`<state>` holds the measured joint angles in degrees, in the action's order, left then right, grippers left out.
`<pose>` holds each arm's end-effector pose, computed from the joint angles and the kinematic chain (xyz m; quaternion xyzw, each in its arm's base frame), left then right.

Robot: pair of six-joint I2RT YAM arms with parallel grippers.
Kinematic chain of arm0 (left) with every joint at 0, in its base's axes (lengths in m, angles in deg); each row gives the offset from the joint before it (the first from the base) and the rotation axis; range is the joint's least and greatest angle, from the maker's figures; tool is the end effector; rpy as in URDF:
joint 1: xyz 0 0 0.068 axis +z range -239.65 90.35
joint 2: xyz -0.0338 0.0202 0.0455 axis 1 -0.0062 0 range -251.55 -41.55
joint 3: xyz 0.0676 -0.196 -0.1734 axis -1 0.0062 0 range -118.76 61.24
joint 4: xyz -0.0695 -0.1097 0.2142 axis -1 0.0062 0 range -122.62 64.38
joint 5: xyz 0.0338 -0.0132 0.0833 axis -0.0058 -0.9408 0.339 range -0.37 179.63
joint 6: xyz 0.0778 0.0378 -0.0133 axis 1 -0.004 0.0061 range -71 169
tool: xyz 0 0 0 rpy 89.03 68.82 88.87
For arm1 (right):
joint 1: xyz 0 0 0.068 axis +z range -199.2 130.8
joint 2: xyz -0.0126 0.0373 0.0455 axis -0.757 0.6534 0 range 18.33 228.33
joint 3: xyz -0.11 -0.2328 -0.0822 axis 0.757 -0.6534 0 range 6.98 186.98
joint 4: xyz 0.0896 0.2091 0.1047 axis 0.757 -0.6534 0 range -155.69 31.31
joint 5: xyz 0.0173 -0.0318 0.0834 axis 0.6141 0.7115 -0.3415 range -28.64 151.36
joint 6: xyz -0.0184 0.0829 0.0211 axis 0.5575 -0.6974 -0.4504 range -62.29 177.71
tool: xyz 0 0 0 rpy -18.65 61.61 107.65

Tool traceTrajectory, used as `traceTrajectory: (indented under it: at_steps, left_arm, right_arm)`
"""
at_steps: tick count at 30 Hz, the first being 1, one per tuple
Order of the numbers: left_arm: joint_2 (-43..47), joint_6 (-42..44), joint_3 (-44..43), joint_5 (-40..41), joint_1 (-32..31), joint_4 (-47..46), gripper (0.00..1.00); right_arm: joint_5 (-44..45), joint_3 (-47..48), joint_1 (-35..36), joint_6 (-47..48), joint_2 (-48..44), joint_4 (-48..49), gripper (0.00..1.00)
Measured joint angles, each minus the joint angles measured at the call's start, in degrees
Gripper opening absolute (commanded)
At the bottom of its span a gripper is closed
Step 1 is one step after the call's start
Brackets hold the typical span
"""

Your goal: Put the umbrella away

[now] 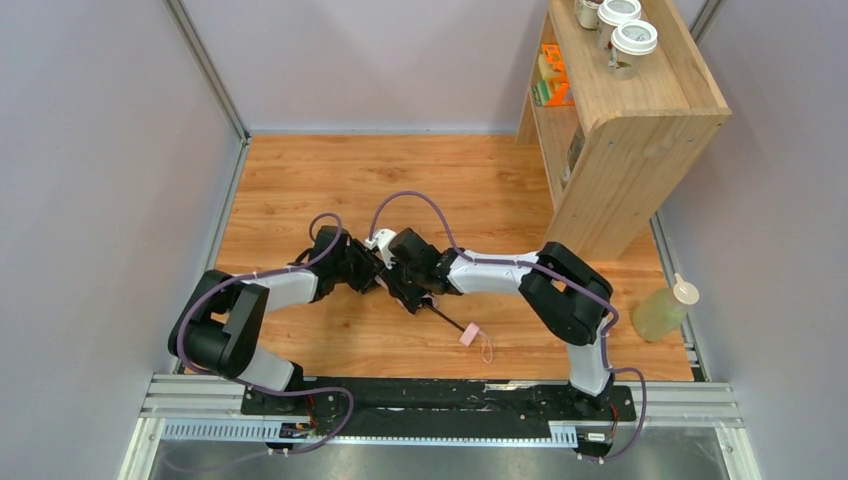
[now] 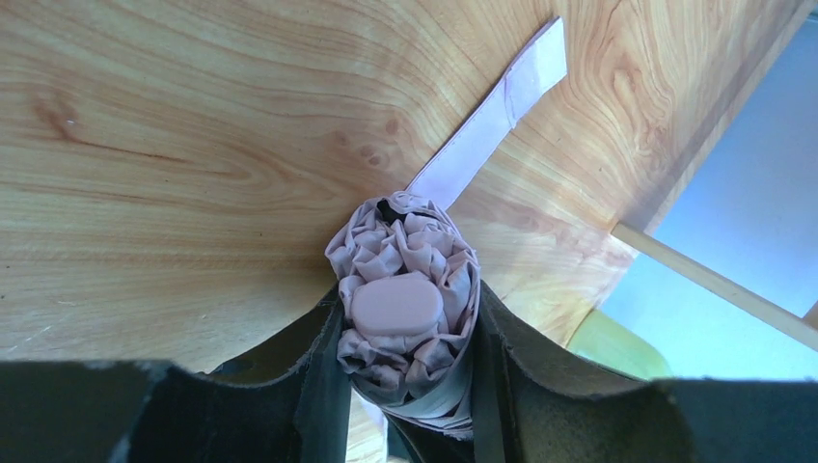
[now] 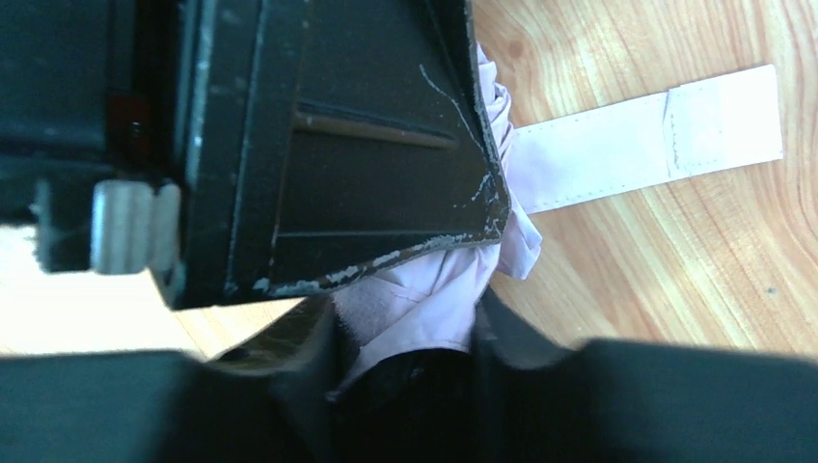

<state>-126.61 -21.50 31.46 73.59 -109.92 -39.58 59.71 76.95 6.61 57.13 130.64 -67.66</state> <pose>0.2537 -0.1165 0.1054 -0.3478 0.8590 -0.3424 0.1547 0.2379 0.3542 0.1243 -0.4416 0.8337 0.1685 0.2855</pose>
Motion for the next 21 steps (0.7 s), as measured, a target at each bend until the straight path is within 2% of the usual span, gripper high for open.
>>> traceTrajectory:
  at_steps: [4, 5, 6, 7, 10, 11, 12, 19, 21]
  left_arm:
    - [0.3, 0.4, -0.3, 0.3, 0.0, 1.0, 0.01]
    - [0.3, 0.4, -0.5, 0.3, 0.0, 1.2, 0.17]
    - [0.3, 0.4, -0.6, 0.2, 0.0, 1.4, 0.26]
    - [0.3, 0.5, -0.9, 0.3, 0.0, 1.7, 0.4]
    - [0.4, 0.7, -1.6, 0.5, 0.0, 2.8, 0.63]
    - [0.5, 1.0, -1.7, 0.7, 0.0, 3.2, 0.64]
    - [0.7, 1.7, -1.7, 1.1, 0.0, 3.9, 0.71]
    - [2.0, 2.8, -1.7, 1.2, 0.1, 5.3, 0.72]
    - [1.6, 2.8, -1.7, 1.1, 0.1, 5.2, 0.67]
  right_arm:
    - [-3.2, -1.7, -0.9, 0.0, -0.6, 2.6, 0.0]
    - [-4.3, -2.1, -1.3, 0.0, -0.7, 3.3, 0.0]
    - [-5.8, -2.5, -1.9, -0.1, -0.8, 4.0, 0.0]
    - [-7.9, -2.8, -2.7, -0.4, -0.9, 4.6, 0.0]
    - [-13.9, -3.4, -5.0, -1.8, -0.8, 6.6, 0.0]
    - [-15.4, -3.5, -5.5, -2.3, -0.7, 7.0, 0.0]
    - [-17.9, -3.5, -6.3, -3.1, -0.4, 7.5, 0.0]
    - [-30.5, -3.7, -10.3, -9.4, 2.3, 13.2, 0.0]
    - [-33.0, -3.7, -10.7, -10.7, 3.1, 14.7, 0.0]
